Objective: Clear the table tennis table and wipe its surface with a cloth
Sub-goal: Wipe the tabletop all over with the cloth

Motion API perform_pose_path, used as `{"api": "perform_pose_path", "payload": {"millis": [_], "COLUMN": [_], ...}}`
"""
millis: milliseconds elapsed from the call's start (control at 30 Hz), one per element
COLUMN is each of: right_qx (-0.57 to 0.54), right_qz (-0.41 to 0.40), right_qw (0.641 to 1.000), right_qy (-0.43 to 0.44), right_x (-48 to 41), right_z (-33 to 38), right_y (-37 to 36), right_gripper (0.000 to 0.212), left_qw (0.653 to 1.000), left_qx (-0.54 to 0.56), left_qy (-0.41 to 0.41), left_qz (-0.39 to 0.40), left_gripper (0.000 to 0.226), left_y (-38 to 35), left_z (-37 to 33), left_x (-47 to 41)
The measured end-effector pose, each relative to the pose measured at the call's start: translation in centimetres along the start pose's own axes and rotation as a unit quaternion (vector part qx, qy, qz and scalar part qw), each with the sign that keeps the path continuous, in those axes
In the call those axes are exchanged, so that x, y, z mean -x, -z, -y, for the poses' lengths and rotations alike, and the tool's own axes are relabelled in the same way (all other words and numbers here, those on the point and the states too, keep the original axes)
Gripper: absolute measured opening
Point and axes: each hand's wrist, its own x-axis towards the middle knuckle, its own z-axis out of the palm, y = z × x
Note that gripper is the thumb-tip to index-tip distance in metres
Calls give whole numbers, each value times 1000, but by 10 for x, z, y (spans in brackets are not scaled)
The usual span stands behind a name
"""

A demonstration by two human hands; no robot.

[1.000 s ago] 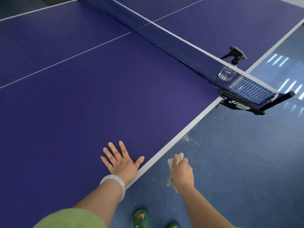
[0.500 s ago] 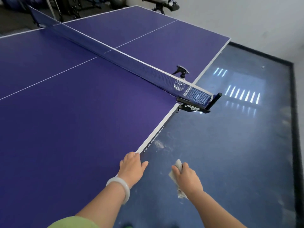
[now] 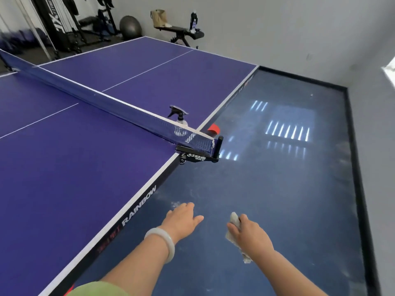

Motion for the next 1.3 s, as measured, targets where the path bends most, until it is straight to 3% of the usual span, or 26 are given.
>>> {"api": "perform_pose_path", "payload": {"millis": [267,600,1000,1300], "right_qx": [-7,-10,0,64], "right_qz": [8,2,30,94], "right_qw": [1000,999,996,966], "right_qy": [19,47,80,233], "right_x": [-59,-206,-401,-541], "right_z": [-88,-118,-70,10], "right_y": [72,154,254,276], "right_gripper": [32,30,28,33], "left_qw": [1000,1000,997,973], "left_qx": [7,27,60,133], "left_qy": [8,-3,35,167], "left_qz": [-5,1,-36,-89], "left_gripper": [51,46,42,43], "left_y": [-14,17,108,146], "left_z": [-97,-179,-213,-194], "left_x": [-45,-190,-355,-438]}}
